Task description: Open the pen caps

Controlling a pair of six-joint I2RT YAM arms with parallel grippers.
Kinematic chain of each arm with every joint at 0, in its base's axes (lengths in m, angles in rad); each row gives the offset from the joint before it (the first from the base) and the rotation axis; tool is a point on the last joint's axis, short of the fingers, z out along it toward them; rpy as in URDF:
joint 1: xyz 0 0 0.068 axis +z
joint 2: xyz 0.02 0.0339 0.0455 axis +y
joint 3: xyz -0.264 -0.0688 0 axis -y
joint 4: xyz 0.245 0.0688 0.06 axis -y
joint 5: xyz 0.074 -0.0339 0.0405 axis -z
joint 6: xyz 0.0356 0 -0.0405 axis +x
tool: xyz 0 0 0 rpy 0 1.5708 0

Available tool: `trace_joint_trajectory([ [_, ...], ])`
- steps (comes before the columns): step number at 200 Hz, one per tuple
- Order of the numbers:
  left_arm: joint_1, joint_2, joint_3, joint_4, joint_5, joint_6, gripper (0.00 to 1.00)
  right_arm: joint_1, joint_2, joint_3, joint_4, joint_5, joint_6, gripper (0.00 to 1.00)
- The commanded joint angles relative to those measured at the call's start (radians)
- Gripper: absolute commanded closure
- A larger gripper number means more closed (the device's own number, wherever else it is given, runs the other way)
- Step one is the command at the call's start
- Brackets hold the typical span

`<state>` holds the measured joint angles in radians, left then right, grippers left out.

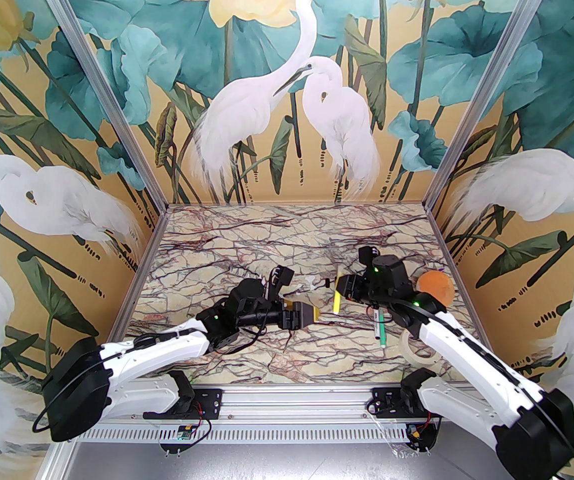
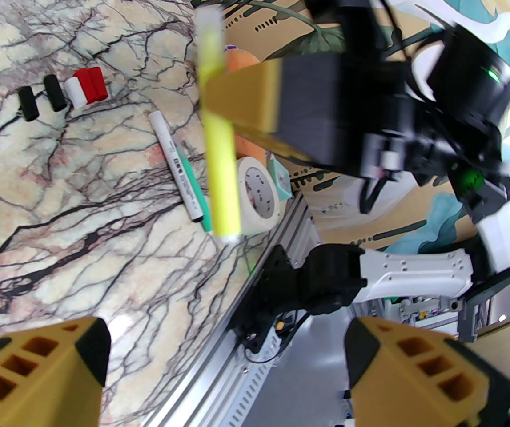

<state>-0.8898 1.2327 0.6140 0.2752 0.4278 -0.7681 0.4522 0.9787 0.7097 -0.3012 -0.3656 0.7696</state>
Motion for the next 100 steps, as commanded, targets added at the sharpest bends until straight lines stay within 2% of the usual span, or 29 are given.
trace_joint_trajectory([
  [1,0.004,0.024,0.009,0.144,0.055,-0.069,0.11,0.014,-0.027,-0.035,0.163,-0.105,0.095,0.78],
  [65,0.003,0.073,0.025,0.278,0.161,-0.129,0.27,0.069,-0.015,-0.093,0.410,-0.201,0.191,0.77],
  [100,0.005,0.096,0.026,0.310,0.180,-0.149,0.32,0.096,0.005,-0.101,0.466,-0.217,0.205,0.78],
])
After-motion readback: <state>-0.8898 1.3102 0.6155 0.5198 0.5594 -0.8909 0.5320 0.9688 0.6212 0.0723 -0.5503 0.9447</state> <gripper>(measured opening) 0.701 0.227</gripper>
